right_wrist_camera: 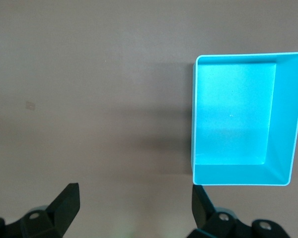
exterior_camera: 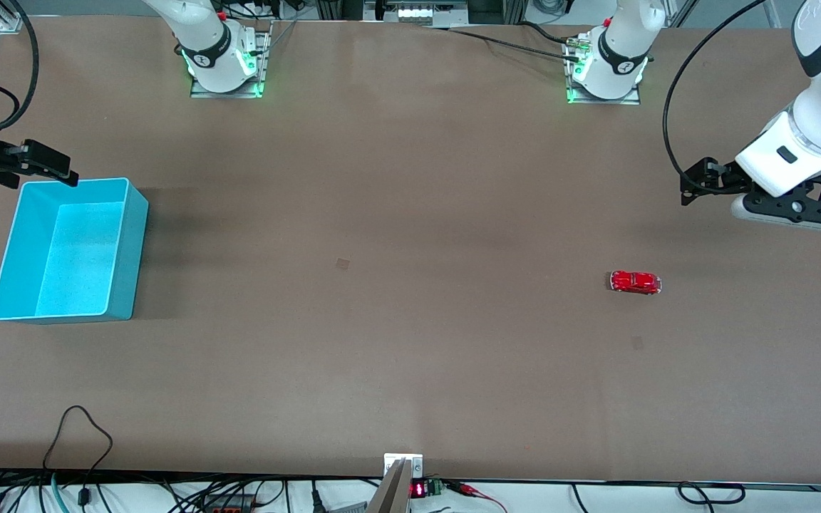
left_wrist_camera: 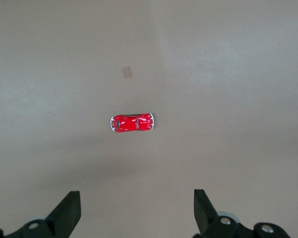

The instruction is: Wind red beetle toy and store in blue box

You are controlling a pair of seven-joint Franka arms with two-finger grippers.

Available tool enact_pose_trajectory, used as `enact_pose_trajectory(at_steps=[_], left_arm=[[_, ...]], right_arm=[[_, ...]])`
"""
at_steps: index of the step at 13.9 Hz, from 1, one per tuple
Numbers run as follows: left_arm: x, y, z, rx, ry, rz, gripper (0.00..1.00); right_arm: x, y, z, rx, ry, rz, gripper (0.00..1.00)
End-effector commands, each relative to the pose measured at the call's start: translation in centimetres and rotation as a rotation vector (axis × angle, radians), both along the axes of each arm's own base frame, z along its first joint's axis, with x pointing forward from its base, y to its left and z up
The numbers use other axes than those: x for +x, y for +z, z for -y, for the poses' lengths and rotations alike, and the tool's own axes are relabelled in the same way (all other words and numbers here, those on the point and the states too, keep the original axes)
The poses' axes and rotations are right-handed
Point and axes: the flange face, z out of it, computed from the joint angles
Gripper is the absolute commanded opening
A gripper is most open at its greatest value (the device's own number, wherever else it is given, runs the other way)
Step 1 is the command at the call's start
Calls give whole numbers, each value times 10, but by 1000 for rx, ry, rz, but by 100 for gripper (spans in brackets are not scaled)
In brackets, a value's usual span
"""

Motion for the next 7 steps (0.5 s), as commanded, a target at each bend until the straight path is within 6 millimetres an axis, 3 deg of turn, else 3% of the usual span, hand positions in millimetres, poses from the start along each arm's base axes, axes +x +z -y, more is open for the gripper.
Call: enact_pose_trajectory(at_steps=[1,5,7], left_arm=[[6,6,3,-7,-2,-5,100],[5,6,2,-7,0,-7,100],[4,5,2,-6,0,-17,100]], right_arm=[[-1,2,1,18,-16,-3,100],[-1,2,2,18,-19,-4,100],[-2,0,12,18,-36,-10,100]])
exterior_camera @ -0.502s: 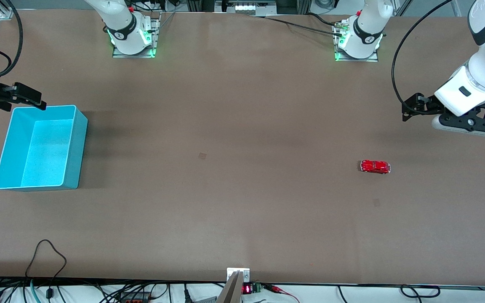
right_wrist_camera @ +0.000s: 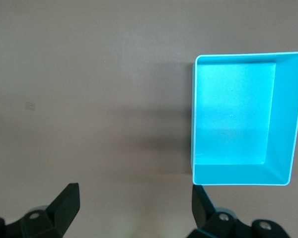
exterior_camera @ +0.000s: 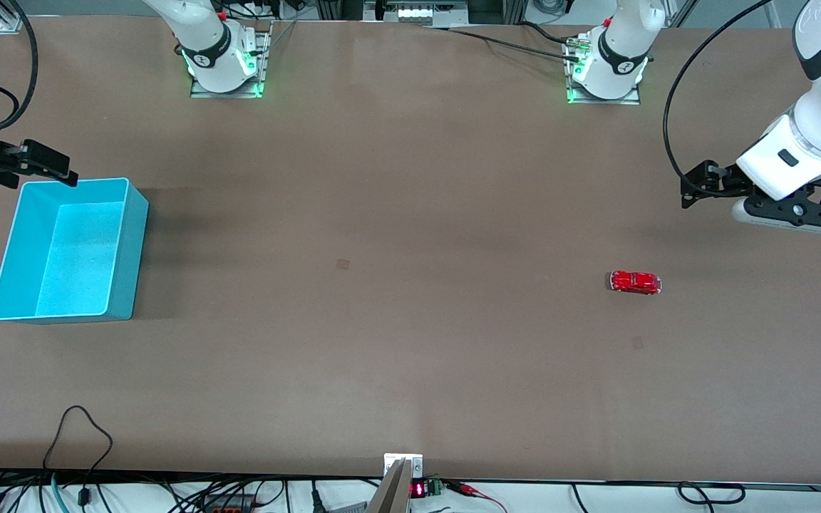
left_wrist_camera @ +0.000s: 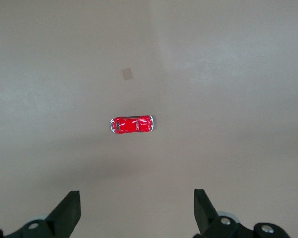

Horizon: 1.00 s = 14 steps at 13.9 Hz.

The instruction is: Wind red beetle toy and store in blue box

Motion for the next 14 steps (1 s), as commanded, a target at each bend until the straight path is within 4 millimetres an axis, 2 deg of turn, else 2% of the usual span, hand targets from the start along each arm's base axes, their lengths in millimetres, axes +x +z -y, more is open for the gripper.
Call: enact_pose_trajectory(at_steps=[1,5,10,14], left_arm=[[3,4,2,-5,-2,-17,100],[-4,-7,-1,-2,6,-98,100],[-23,-41,0,12,-29,-331,100],[-14,-48,-3,-38,-359,-285,100]], right_arm=[[-2,-3,13,19,-37,-15,100],[-1,-2,13,18,-37,-6,100],[0,-2,14,18,-41,0,100],[1,-2,14,17,-39,3,100]])
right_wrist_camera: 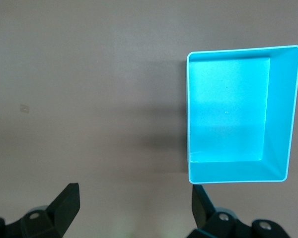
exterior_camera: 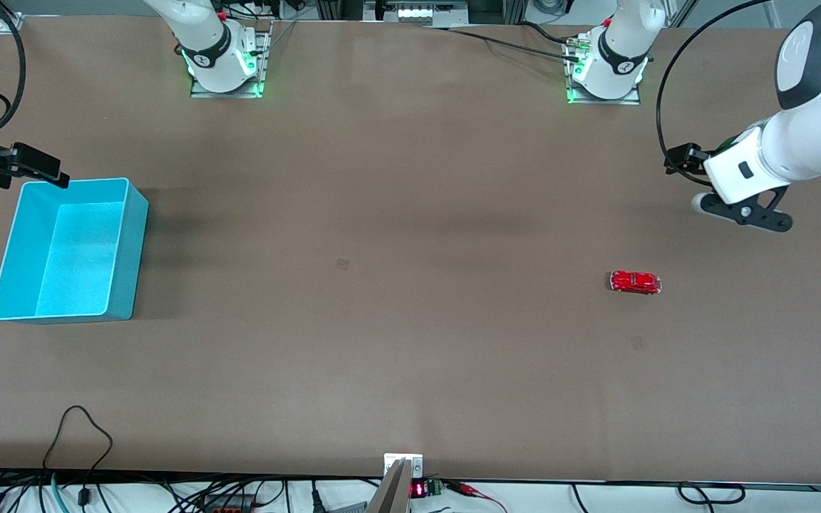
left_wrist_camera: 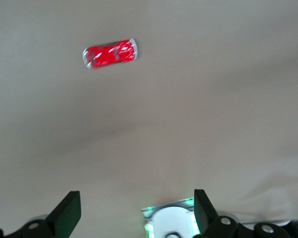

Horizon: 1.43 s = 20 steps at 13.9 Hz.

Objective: Wind red beetle toy and store in blue box
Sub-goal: 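Move the left gripper over the red toy car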

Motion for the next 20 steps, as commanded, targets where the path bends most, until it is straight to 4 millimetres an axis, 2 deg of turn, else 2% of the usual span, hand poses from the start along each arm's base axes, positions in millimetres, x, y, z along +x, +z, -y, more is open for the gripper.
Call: enact_pose_trajectory(at_steps=[1,4,7,10,11,13,15,18,20], left_arm=[[7,-4,-2,-69,-200,22,100],[9,-27,-9,-72,-424,18,100],[11,-52,-4,-40,-575,36,100],[10,-97,8,-27,-798,81,100],[7,-122,6,-37,-852,112,100],[4,-160,5,-53,-948,181,100],[12,-196,-5,-83,-1019,187,100],[25,-234,-20,-106,-1109,227,100],[26,-253,-21,-118,-1122,228,100]], right_arm=[[0,3,0,17,-14,13,100],[0,3,0,17,-14,14,100],[1,3,0,17,-14,13,100],[1,4,-2,15,-9,16,100],[1,4,-2,12,-7,15,100],[1,6,-7,3,4,18,100],[1,6,-8,0,7,21,100],[1,5,-4,1,1,13,100],[0,4,-3,1,-3,11,100]])
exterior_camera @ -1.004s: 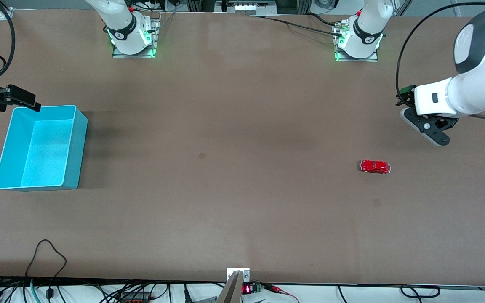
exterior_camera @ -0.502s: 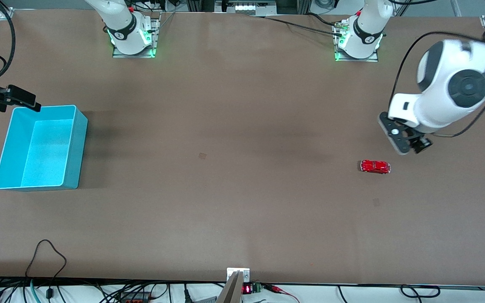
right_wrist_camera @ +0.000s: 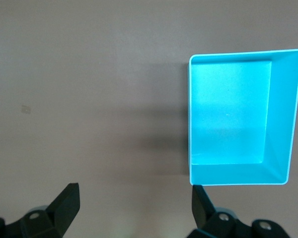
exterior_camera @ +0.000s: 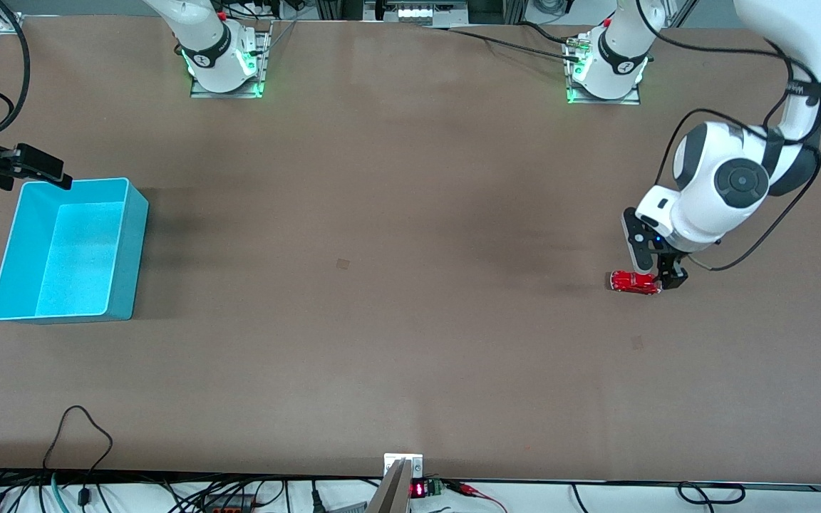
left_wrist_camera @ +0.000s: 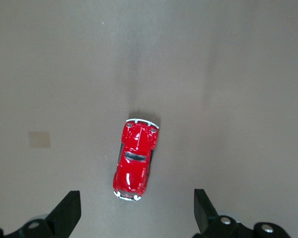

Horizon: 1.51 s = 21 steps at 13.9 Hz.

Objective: Wind red beetle toy and store in blue box
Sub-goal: 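Move the left gripper over the red toy car, then lower the left gripper and grasp the red car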

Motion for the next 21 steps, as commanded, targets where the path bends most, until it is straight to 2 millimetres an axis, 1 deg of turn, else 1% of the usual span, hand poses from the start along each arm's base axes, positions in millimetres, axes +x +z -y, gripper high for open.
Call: enact_pose_trajectory(at_steps=[1,2,4,5,6,8,11,13,14,15,19,20,21], left_arm=[[5,-18,-2,-1,-52,2,100],[4,-27,-6,-1,-50,-14,100],[3,-41,-7,-6,-65,-37,96],[4,-45,-10,-7,-63,-39,93],[5,-48,-8,-11,-70,-27,92],[7,-53,-7,-17,-100,-9,92],[12,-66,-14,-29,-158,33,92],[13,-68,-15,-30,-166,35,89],[12,-71,-16,-30,-163,31,85],[12,-72,-16,-30,-163,29,76],[11,-73,-20,-28,-152,26,34],[11,-73,-25,-28,-144,25,23],[11,-73,-25,-28,-140,22,18]], right_arm=[[-1,4,3,1,-13,4,100],[-1,4,2,1,-10,6,100],[-1,4,-1,1,-5,7,100],[-1,4,-1,1,-5,7,100],[-1,4,-1,1,-5,7,100],[0,4,-1,1,-7,9,100],[0,4,-3,1,-3,7,100],[0,4,-3,1,-3,7,100],[0,4,-3,1,-3,7,100],[0,4,-3,1,-3,7,100],[-1,5,-3,1,-2,10,100],[0,4,-3,1,-2,9,100],[0,4,-3,1,0,9,100]])
